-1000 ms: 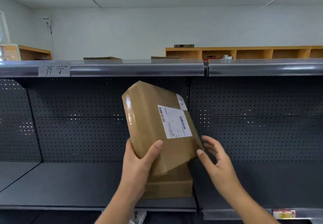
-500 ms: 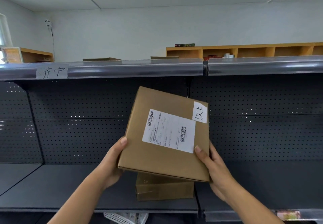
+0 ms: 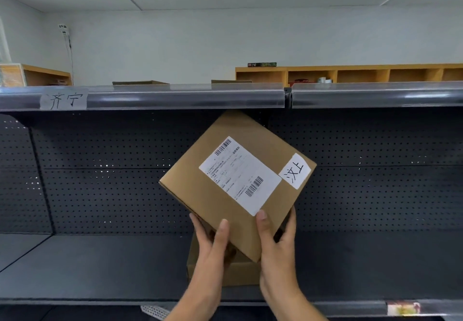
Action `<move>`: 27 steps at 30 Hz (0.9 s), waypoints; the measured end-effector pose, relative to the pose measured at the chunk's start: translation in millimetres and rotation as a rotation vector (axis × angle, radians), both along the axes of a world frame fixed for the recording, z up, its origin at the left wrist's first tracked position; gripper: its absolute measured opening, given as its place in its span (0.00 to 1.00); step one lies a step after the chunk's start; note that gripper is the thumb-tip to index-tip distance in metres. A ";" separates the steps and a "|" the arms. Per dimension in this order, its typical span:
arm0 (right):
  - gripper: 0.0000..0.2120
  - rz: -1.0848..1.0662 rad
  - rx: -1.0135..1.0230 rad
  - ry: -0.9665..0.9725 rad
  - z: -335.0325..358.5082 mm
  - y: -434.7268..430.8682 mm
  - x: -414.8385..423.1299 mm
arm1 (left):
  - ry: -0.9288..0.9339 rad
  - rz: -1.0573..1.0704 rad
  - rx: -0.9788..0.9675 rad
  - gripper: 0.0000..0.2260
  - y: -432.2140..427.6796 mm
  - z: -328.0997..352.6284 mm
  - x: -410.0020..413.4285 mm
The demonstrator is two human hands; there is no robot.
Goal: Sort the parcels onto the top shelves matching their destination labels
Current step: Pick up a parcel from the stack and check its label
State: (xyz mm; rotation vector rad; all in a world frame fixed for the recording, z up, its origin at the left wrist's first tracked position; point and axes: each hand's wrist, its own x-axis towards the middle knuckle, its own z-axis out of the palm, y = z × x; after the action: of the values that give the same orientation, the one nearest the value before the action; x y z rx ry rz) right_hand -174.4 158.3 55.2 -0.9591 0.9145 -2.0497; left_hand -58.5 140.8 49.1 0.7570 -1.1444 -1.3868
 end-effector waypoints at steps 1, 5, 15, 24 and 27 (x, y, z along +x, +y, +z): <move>0.33 0.007 0.007 0.016 -2.5 2.8 4.2 | -0.006 0.037 -0.012 0.52 1.9 2.6 -4.6; 0.37 0.036 0.029 0.093 -9.7 9.3 7.5 | -0.014 0.213 -0.053 0.46 1.3 15.1 -10.7; 0.41 -0.065 0.243 0.280 5.3 17.5 -81.5 | -0.079 0.089 0.040 0.35 -22.4 28.6 60.8; 0.30 0.253 0.088 0.280 18.5 26.1 -87.8 | -0.200 -0.016 -0.029 0.31 -25.2 63.0 84.8; 0.30 0.219 0.060 0.258 16.1 27.2 -85.5 | -0.194 0.002 -0.064 0.29 -19.3 70.0 83.2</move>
State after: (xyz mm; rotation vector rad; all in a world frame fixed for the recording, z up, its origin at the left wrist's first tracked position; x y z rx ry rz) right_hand -259.8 185.4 71.3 -1.2531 0.9506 -1.7328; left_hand 24.7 121.5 119.2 0.8603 -1.3323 -1.2898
